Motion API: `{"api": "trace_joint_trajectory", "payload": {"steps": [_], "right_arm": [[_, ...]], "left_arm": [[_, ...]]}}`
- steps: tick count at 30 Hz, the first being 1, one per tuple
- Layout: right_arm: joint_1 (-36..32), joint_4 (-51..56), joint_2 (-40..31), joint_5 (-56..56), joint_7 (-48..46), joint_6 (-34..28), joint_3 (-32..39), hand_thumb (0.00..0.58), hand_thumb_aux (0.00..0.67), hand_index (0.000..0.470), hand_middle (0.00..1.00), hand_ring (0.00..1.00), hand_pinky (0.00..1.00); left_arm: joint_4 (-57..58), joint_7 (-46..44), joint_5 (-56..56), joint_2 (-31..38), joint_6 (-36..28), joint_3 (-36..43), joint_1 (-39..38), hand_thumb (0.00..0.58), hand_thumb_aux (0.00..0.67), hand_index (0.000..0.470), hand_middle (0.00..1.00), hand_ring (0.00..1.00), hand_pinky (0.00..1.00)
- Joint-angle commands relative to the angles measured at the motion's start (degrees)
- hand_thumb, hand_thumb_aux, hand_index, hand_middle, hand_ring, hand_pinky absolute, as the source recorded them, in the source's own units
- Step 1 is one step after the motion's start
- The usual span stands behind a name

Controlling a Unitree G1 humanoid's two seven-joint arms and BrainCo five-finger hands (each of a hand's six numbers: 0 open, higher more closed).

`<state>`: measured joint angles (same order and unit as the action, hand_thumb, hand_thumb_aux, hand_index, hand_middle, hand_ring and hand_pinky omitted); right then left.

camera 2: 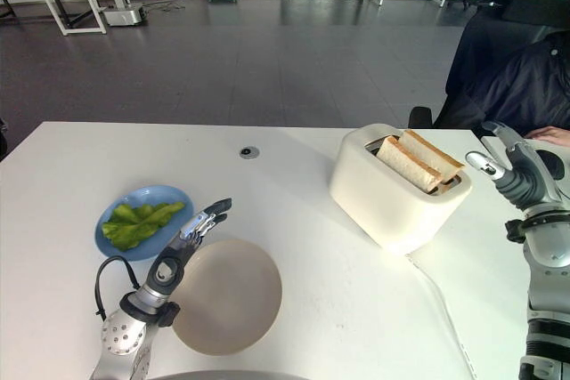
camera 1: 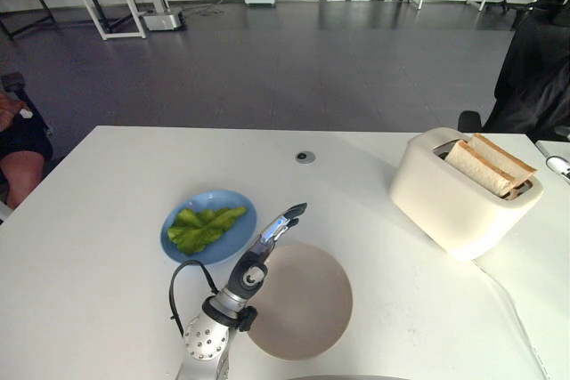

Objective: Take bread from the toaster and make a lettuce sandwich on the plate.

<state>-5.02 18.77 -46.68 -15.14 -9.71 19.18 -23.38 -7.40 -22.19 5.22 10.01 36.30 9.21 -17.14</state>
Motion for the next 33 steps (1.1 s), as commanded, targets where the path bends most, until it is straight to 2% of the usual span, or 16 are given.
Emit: {"api": "trace_joint_trajectory", "payload": {"steps": [1,5,8,9,11,12,13,14,15,19,22,25,29,33], "right_arm": [[-0.35,3.62,-1.08,-0.45,-0.84,0.83,3.06,0.441,0.342,0.24,0.0,0.0,0.0],[-0.65,4.88,-0.72,-0.06,-1.62,1.31,5.58,0.445,0.347,0.243,0.0,0.0,0.0],[-2.36,5.79,-0.49,-0.16,-1.84,1.02,7.5,0.403,0.3,0.21,0.0,0.0,0.0],[-2.95,6.16,-0.48,-0.15,-1.91,1.0,8.05,0.413,0.31,0.217,0.0,0.0,0.0],[-3.53,6.24,-0.38,0.75,-2.07,1.22,8.39,0.458,0.363,0.254,0.0,0.0,0.0],[-3.49,5.92,-0.24,1.31,-2.1,1.37,8.32,0.505,0.428,0.3,0.0,0.0,0.0],[-3.38,5.49,-0.09,1.66,-2.02,1.48,8.25,0.524,0.462,0.324,0.0,0.0,0.0],[-3.29,5.1,0.03,1.96,-1.81,1.7,8.27,0.579,0.641,0.45,0.0,0.0,0.0],[-3.29,4.67,0.24,2.36,-1.67,1.96,8.24,0.58,0.67,0.47,0.0,0.0,0.0],[-3.42,2.2,1.29,5.7,-2.31,1.93,7.62,0.58,0.67,0.47,0.0,0.0,0.0],[-5.32,0.92,2.49,12.3,-4.17,-0.41,5.02,0.58,0.67,0.47,0.0,0.0,0.0],[-8.88,-3.39,2.82,23.07,-7.6,-5.2,0.62,0.58,0.67,0.47,0.0,0.0,0.0],[-11.04,-13.46,1.63,35.89,-12.87,-13.14,-4.08,0.58,0.67,0.47,0.0,0.0,0.0],[-9.14,-25.56,2.5,44.96,-18.51,-20.86,-2.37,0.58,0.67,0.47,0.0,0.0,0.0]], "left_arm": [[-0.52,0.04,-0.4,0.69,-0.66,0.26,-0.46,0.0,0.0,0.0,0.0,0.0,0.0],[-0.29,0.02,-0.29,0.76,-0.66,0.23,-0.27,0.0,0.0,0.0,0.0,0.0,0.0],[-0.23,0.14,-0.36,0.69,-0.62,0.23,-0.29,0.0,0.0,0.0,0.0,0.0,0.0],[-0.22,0.19,-0.39,0.66,-0.58,0.23,-0.34,0.0,0.0,0.0,0.0,0.0,0.0],[-0.13,0.16,-0.37,0.67,-0.62,0.31,-0.18,0.0,0.0,0.0,0.0,0.0,0.0],[-0.06,0.1,-0.33,0.69,-0.67,0.37,-0.04,0.0,0.0,0.0,0.0,0.0,0.0],[-0.01,0.06,-0.3,0.72,-0.69,0.38,0.05,0.0,0.0,0.0,0.0,0.0,0.0],[0.01,0.05,-0.28,0.75,-0.69,0.37,0.06,0.0,0.0,0.0,0.0,0.0,0.0],[0.03,0.08,-0.27,0.79,-0.66,0.33,0.02,0.0,0.0,0.0,0.0,0.0,0.0],[0.15,0.23,-0.3,0.83,-0.59,0.15,-0.04,0.0,0.0,0.0,0.0,0.0,0.0],[0.35,0.39,0.09,0.94,-0.72,-0.41,0.27,0.0,0.0,0.0,0.0,0.0,0.0],[0.19,1.93,1.6,1.23,-1.36,-3.94,0.57,0.0,0.0,0.0,0.0,0.0,0.0],[-1.93,6.54,0.62,3.69,-4.53,-12.92,2.51,0.0,0.0,0.0,0.0,0.0,0.0],[-2.05,9.96,-2.09,7.64,-8.08,-20.54,4.72,0.0,0.0,0.0,0.0,0.0,0.0]]}}
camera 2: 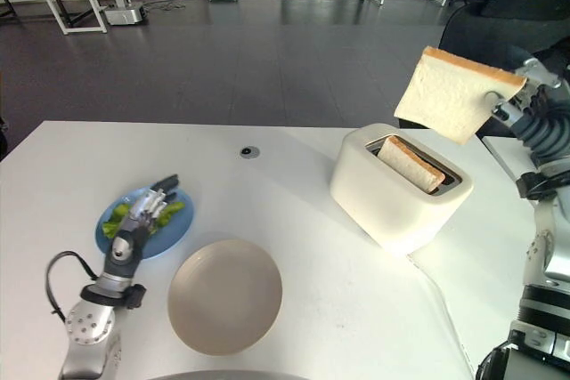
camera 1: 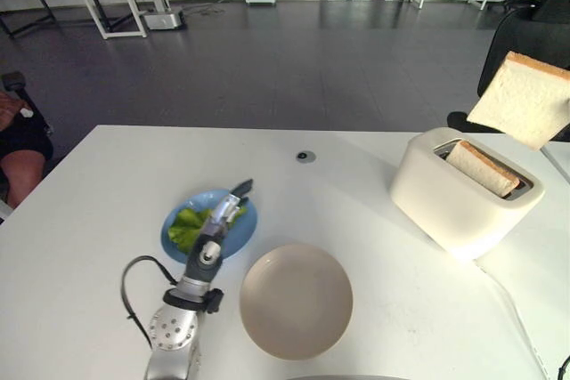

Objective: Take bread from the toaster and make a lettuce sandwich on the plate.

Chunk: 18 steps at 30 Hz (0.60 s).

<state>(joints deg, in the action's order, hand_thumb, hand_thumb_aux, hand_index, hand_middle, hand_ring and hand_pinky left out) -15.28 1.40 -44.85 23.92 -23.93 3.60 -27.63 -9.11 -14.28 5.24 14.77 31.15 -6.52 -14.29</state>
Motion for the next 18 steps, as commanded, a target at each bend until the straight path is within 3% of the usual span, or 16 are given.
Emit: {"api": "trace_joint_trajectory", "payload": {"steps": [1,4,7,18], "right_arm": [[1.95,-10.89,1.07,7.78,-6.06,-7.19,3.49,0.58,0.67,0.47,0.0,0.0,0.0],[5.25,-18.25,1.72,11.86,-12.13,-12.96,10.27,0.58,0.67,0.47,0.0,0.0,0.0],[6.2,-22.3,1.69,8.97,-18.18,-14.2,19.34,0.58,0.67,0.47,0.0,0.0,0.0],[-1.57,-16.55,11.17,-10.33,-25.54,-13.07,46.86,0.58,0.67,0.47,0.0,0.0,0.0]], "left_arm": [[-0.03,2.65,-3.02,3.86,-3.85,-6.23,2.37,0.0,0.0,0.0,0.0,0.0,0.0],[2.7,5.44,-9.71,7.29,-5.25,-9.31,3.75,0.0,0.0,0.0,0.0,0.0,0.0],[6.51,8.56,-16.33,10.45,-5.48,-11.1,5.25,0.0,0.0,0.0,0.0,0.0,0.0],[19.05,20.21,-38.14,18.96,-6.79,-6.92,7.0,0.0,0.0,0.0,0.0,0.0,0.0]]}}
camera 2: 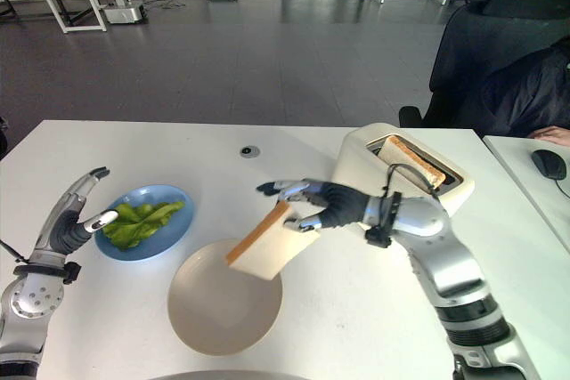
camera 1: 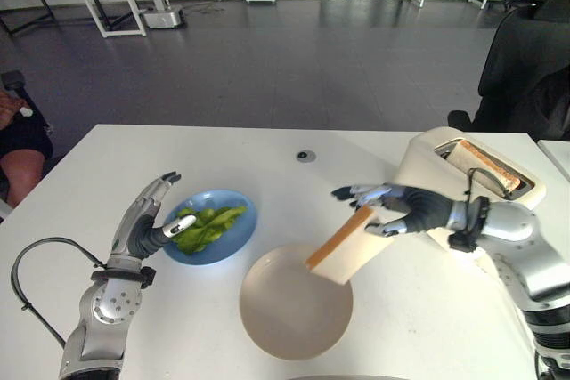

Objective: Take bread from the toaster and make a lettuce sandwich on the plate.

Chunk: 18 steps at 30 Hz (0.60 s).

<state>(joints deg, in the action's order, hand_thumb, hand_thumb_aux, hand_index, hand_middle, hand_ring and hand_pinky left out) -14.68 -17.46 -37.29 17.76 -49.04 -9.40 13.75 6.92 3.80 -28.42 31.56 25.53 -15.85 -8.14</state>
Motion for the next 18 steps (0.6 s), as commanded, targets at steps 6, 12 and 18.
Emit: {"api": "trace_joint_trajectory", "payload": {"steps": [6,12,18], "right_arm": [[-2.33,6.5,8.77,-11.1,0.41,1.72,11.8,0.58,0.67,0.47,0.0,0.0,0.0],[-2.48,8.79,11.88,-18.31,5.94,6.31,12.09,0.523,0.46,0.323,0.0,0.0,0.0],[-2.34,9.82,13.36,-22.45,9.55,9.56,11.59,0.0,0.0,0.0,0.0,0.0,0.0]], "left_arm": [[6.55,5.22,-8.36,4.3,-2.32,5.54,1.11,0.0,0.0,0.0,0.0,0.0,0.0],[7.84,6.73,-9.39,5.5,-3.26,7.93,1.19,0.0,0.0,0.0,0.0,0.0,0.0],[9.68,7.79,-12.76,7.54,-5.52,11.18,1.59,0.168,0.105,0.074,0.0,0.0,0.0]]}}
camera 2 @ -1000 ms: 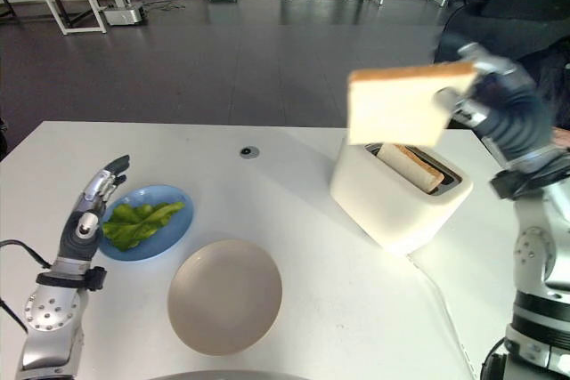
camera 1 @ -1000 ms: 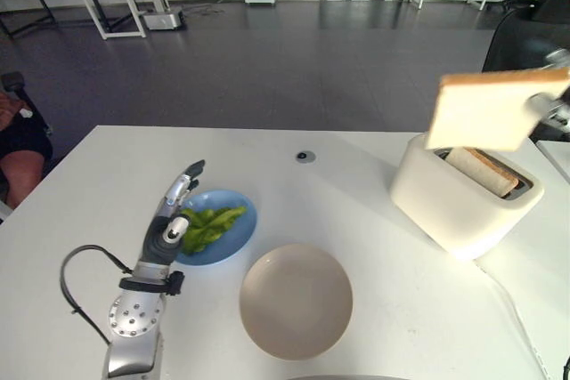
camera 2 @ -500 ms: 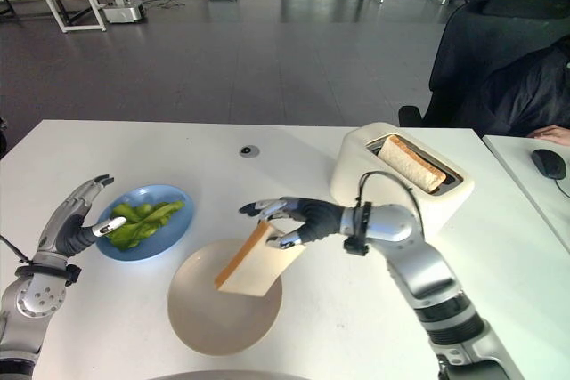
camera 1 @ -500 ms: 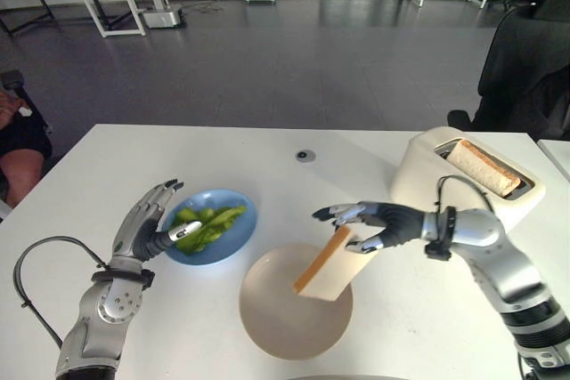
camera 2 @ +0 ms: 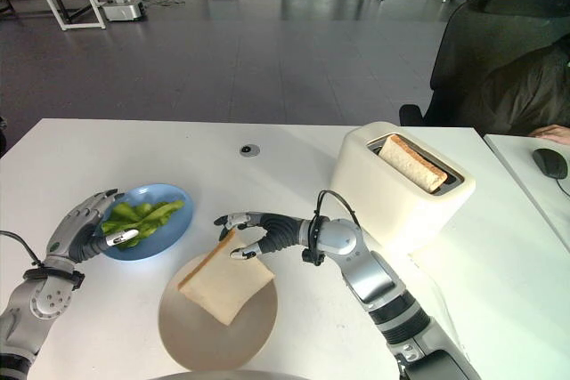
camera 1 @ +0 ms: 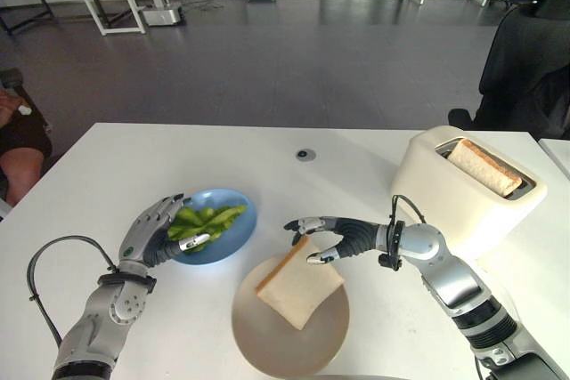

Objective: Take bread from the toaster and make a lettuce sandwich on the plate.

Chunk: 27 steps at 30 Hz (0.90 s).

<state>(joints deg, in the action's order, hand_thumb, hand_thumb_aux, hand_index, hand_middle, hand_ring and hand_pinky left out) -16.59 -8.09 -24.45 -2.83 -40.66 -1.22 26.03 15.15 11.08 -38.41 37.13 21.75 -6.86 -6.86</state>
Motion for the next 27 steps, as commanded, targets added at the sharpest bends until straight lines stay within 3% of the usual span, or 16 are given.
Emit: {"api": "trace_joint_trajectory", "payload": {"steps": [1,2,3,8,12,13,14,27], "right_arm": [[-0.3,0.4,0.55,-2.04,1.32,1.74,-0.89,0.0,0.0,0.0,0.0,0.0,0.0],[-0.17,0.33,0.52,-2.12,1.35,2.08,-1.11,0.0,0.0,0.0,0.0,0.0,0.0],[0.01,0.25,0.43,-2.16,1.29,2.42,-1.3,0.0,0.0,0.0,0.0,0.0,0.0],[0.98,-0.25,0.23,-2.16,1.07,3.67,-1.77,0.0,0.0,0.0,0.0,0.0,0.0],[1.44,-0.98,-0.13,-2.16,1.44,4.46,-2.81,0.0,0.0,0.0,0.0,0.0,0.0],[1.56,-1.15,-0.19,-2.09,1.59,4.58,-3.16,0.0,0.0,0.0,0.0,0.0,0.0],[1.68,-1.35,-0.21,-1.95,1.7,4.65,-3.51,0.0,0.0,0.0,0.0,0.0,0.0],[2.58,-1.74,0.41,-1.6,2.46,5.75,-6.0,0.0,0.0,0.0,0.0,0.0,0.0]], "left_arm": [[1.71,0.67,-3.76,2.4,-2.41,2.84,0.32,0.251,0.166,0.116,0.0,0.0,0.0],[1.83,0.78,-4.69,2.88,-3.22,3.46,0.31,0.405,0.302,0.212,0.0,0.0,0.0],[1.83,0.76,-5.39,3.35,-3.96,3.94,0.29,0.438,0.339,0.238,0.0,0.0,0.0],[2.62,0.39,-6.44,4.69,-6.37,5.63,0.71,0.466,0.373,0.262,0.0,0.0,0.0],[3.3,0.26,-6.27,5.35,-7.48,6.93,1.11,0.526,0.465,0.326,0.0,0.0,0.0],[3.45,0.21,-6.27,5.41,-7.63,7.31,1.22,0.559,0.544,0.382,0.0,0.0,0.0],[3.6,0.16,-6.26,5.48,-7.76,7.73,1.32,0.58,0.67,0.47,0.0,0.0,0.0],[1.02,1.65,-2.28,7.35,-5.89,6.49,0.81,0.58,0.67,0.47,0.0,0.0,0.0]]}}
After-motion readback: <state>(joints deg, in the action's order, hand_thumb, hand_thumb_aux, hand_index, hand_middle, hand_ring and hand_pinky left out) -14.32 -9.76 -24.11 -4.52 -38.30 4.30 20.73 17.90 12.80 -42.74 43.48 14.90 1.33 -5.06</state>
